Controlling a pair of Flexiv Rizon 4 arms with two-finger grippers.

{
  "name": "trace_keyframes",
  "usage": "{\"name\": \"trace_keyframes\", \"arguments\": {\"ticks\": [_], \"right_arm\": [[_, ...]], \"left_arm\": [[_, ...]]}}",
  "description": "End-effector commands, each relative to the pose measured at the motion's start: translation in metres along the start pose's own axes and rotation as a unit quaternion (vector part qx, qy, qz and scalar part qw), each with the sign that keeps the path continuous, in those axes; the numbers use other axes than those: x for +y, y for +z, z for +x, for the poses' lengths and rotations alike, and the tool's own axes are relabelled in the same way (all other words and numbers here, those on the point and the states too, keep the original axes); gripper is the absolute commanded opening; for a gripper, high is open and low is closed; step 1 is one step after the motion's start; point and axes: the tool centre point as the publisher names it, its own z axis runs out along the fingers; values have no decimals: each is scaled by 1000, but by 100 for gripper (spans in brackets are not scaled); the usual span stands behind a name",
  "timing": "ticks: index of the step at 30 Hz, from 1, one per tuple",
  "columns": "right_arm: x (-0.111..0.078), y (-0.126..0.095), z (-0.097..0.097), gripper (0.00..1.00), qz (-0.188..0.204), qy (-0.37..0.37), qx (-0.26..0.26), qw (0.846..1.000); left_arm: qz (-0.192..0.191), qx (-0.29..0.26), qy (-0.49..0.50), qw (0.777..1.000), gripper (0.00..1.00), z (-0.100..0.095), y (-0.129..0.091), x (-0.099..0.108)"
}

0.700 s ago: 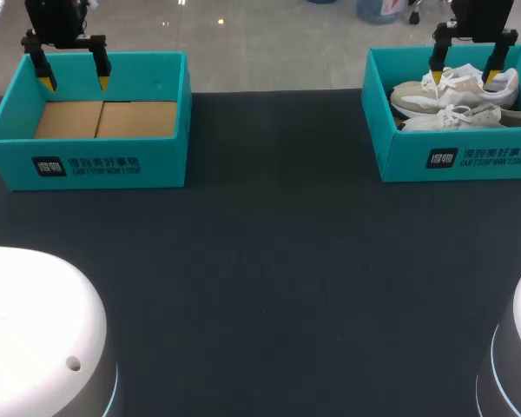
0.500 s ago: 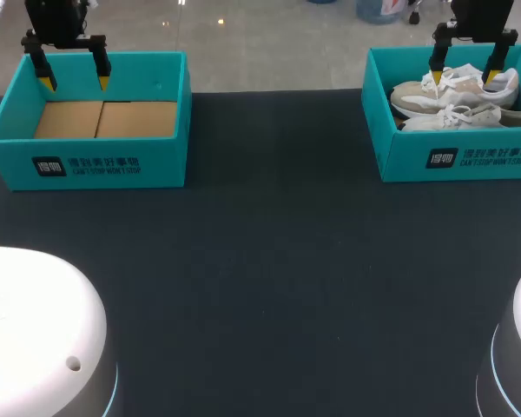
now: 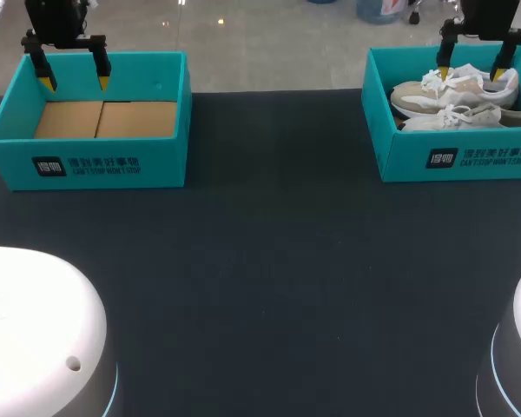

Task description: Take the shoe out of the shoebox, open the shoe tongue, remove and reinsert the insole, then place the shoe into the shoebox

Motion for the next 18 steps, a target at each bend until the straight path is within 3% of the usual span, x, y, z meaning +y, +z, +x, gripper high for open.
{"name": "trace_keyframes", "arguments": {"ticks": [1,8,18], "right_arm": [[11,4,-35,100,-19,25,1,1000],[27,21,-93,100,-36,52,-33,997],[36,52,-128,100,-34,60,-53,996]], "left_arm": [[0,0,0,1000,100,0,0,0],[0,0,0,1000,100,0,0,0],[0,0,0,1000,100,0,0,0]]}}
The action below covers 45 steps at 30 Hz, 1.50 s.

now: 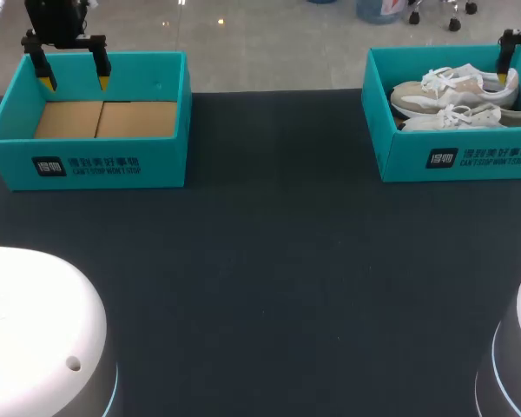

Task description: Take the shoe out of the shoebox, open the shoe tongue, remove and reinsert the insole, then place the shoe into the shoebox

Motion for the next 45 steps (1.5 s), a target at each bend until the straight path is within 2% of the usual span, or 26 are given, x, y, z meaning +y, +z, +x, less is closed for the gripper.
{"name": "trace_keyframes", "arguments": {"ticks": [1,2,3,5,6,8,9,11,12,20,24,27,33,36,37,44,45], "right_arm": [[5,15,-7,94,2,4,3,1000],[6,19,-10,53,2,6,3,1000],[6,21,-12,44,2,6,4,1000],[5,24,-14,47,2,0,5,1000],[5,26,-15,57,2,-1,4,1000],[6,31,-18,62,1,-5,2,1000],[7,33,-20,60,3,-4,-1,1000],[7,39,-23,49,4,-3,-3,1000],[8,42,-25,49,7,0,-4,1000],[11,61,-36,51,11,5,-5,1000],[13,70,-38,59,11,1,-10,1000],[15,76,-41,53,14,3,-9,1000],[15,91,-43,50,25,6,-7,1000],[13,100,-44,55,30,5,-4,1000],[12,102,-43,67,29,0,-5,1000],[13,118,-40,65,29,-6,-13,999],[14,119,-40,62,30,-7,-14,999]], "left_arm": [[0,0,0,1000,100,0,0,0],[0,0,0,1000,100,0,0,0],[0,0,0,1000,100,0,0,0],[0,0,0,1000,100,0,0,0],[0,0,0,1000,100,0,0,0],[0,0,0,1000,100,0,0,0],[0,0,0,1000,100,0,0,0],[0,0,0,1000,100,0,0,0],[0,0,0,1000,100,0,0,0],[0,0,0,1000,100,0,0,0],[0,0,0,1000,100,0,0,0],[0,0,0,1000,100,0,0,0],[0,0,0,1000,100,0,0,0],[0,0,0,1000,100,0,0,0],[0,0,0,1000,100,0,0,0],[0,0,0,1000,100,0,0,0],[0,0,0,1000,100,0,0,0]]}}
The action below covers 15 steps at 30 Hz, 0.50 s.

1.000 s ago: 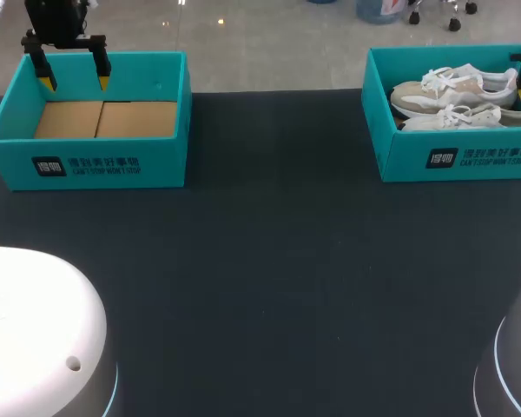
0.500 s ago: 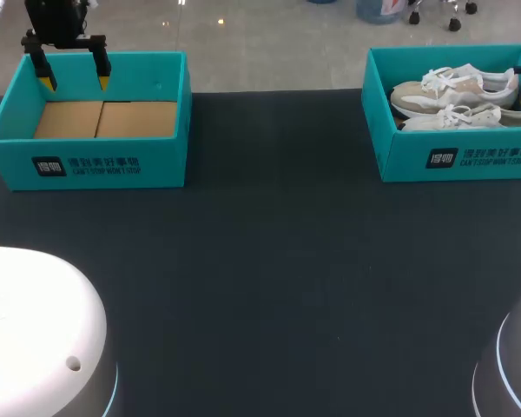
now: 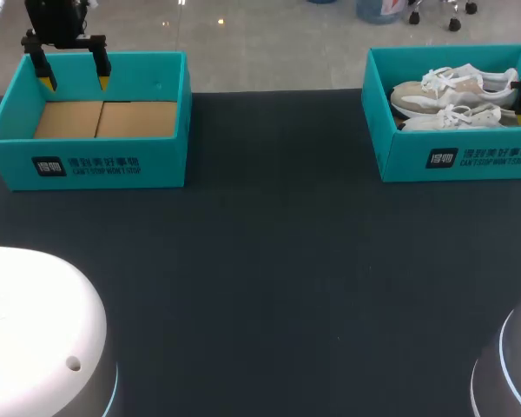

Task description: Take the shoe out of the shoebox, open the shoe tongue, remove and reinsert the insole, then place the shoe into the shoebox

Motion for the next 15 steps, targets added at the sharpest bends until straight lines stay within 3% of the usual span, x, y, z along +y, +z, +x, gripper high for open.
{"name": "trace_keyframes", "arguments": {"ticks": [1,15], "right_arm": [[6,9,3,60,2,-1,-5,1000],[0,32,5,46,24,7,-15,1000]], "left_arm": [[0,0,0,1000,100,0,0,0],[0,0,0,1000,100,0,0,0]]}}
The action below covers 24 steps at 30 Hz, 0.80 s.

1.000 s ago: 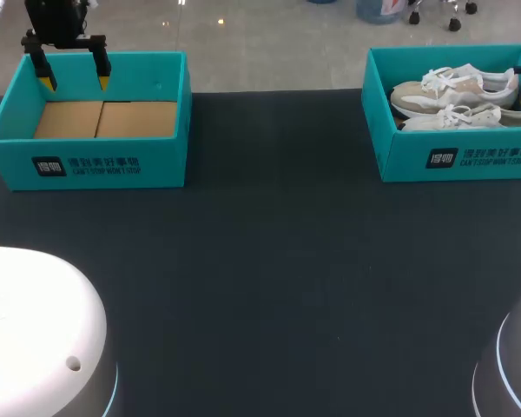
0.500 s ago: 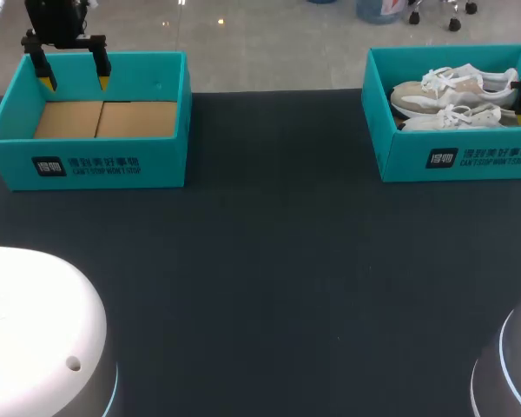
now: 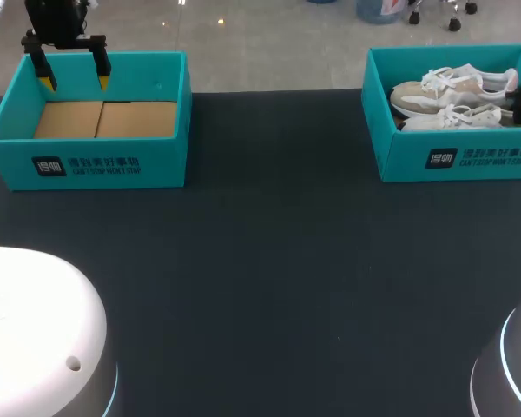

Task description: Take the shoe out of the shoebox, open the shoe tongue, remove and reinsert the insole, then place the shoe into the shoebox

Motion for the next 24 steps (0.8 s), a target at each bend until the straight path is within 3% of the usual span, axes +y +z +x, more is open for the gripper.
{"name": "trace_keyframes", "arguments": {"ticks": [1,3,6,15,20,24], "right_arm": [[5,11,4,46,9,4,-5,1000],[5,12,4,39,9,6,-10,1000],[5,11,3,0,8,12,-19,1000],[2,-13,-1,0,11,27,-25,999],[0,-37,-8,0,20,50,-26,998],[-6,-68,-8,0,22,58,-35,997]], "left_arm": [[0,0,0,1000,100,0,0,0],[0,0,0,1000,100,0,0,0],[0,0,0,1000,100,0,0,0],[0,0,0,1000,100,0,0,0],[0,0,0,1000,100,0,0,0],[0,0,0,1000,100,0,0,0]]}}
